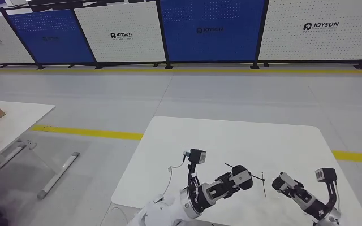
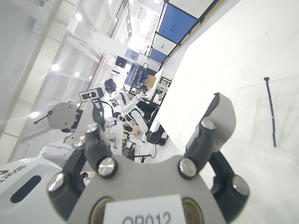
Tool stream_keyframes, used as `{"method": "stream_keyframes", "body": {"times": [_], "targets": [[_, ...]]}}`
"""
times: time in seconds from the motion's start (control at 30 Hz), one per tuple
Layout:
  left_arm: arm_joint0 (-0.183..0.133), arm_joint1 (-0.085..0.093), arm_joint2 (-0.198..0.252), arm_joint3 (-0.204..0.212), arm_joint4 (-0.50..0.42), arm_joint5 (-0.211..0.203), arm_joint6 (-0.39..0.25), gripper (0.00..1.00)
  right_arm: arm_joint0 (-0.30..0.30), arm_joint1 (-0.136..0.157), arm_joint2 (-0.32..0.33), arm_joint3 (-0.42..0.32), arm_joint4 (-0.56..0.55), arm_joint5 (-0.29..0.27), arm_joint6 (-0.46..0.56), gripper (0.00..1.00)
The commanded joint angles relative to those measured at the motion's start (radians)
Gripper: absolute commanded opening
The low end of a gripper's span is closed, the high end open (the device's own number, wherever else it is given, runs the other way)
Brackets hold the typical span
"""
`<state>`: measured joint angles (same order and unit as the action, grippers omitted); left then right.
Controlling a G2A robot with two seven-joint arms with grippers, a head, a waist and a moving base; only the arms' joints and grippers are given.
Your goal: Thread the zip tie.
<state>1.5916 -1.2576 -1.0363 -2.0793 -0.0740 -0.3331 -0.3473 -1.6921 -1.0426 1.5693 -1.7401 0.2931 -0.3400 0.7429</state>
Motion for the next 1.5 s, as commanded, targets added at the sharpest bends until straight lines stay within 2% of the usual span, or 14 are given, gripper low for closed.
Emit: {"method": "stream_keyframes", "body": {"times": [0.0, 0.1, 0.13, 0.27, 0.37, 0.47, 0.53, 0.97, 1.07, 1.2, 1.33, 1.47], "targets": [[0.001, 0.003, -0.007, 0.029, -0.006, 0.035, -0.002, 0.0, 0.0, 0.0, 0.0, 0.0, 0.0, 0.0, 0.0, 1.0], [-0.035, -0.001, 0.011, 0.111, -0.019, 0.088, 0.002, 0.0, 0.0, 0.0, 0.0, 0.0, 0.0, 0.0, 0.0, 1.0], [-0.06, -0.005, 0.028, 0.157, -0.033, 0.112, 0.004, 0.0, 0.0, 0.0, 0.0, 0.0, 0.0, 0.0, 0.0, 1.0], [-0.141, -0.021, 0.079, 0.307, -0.074, 0.154, 0.023, 0.0, 0.0, 0.0, 0.0, 0.0, 0.0, 0.0, 0.0, 1.0], [-0.186, -0.033, 0.118, 0.394, -0.136, 0.183, 0.006, 0.0, 0.0, 0.0, 0.0, 0.0, 0.0, 0.0, 0.0, 1.0], [-0.219, -0.04, 0.142, 0.446, -0.142, 0.182, 0.005, 0.0, 0.0, 0.0, 0.0, 0.0, 0.0, 0.0, 0.0, 1.0], [-0.227, -0.042, 0.147, 0.452, -0.15, 0.176, 0.012, 0.0, 0.0, 0.0, 0.0, 0.0, 0.0, 0.0, 0.0, 1.0], [-0.223, -0.043, 0.151, 0.446, -0.157, 0.178, 0.017, 0.0, 0.0, 0.0, 0.0, 0.0, 0.0, 0.0, 0.0, 1.0], [-0.208, -0.04, 0.144, 0.435, -0.156, 0.137, 0.026, 0.0, 0.0, 0.0, 0.0, 0.0, 0.0, 0.0, 0.0, 1.0], [-0.167, -0.031, 0.126, 0.419, -0.121, 0.066, 0.034, 0.0, 0.0, 0.0, 0.0, 0.0, 0.0, 0.0, 0.0, 1.0], [-0.138, -0.025, 0.123, 0.413, -0.069, 0.048, 0.07, 0.0, 0.0, 0.0, 0.0, 0.0, 0.0, 0.0, 0.0, 1.0], [-0.137, -0.025, 0.123, 0.413, -0.067, 0.046, 0.074, 0.0, 0.0, 0.0, 0.0, 0.0, 0.0, 0.0, 0.0, 1.0]]}}
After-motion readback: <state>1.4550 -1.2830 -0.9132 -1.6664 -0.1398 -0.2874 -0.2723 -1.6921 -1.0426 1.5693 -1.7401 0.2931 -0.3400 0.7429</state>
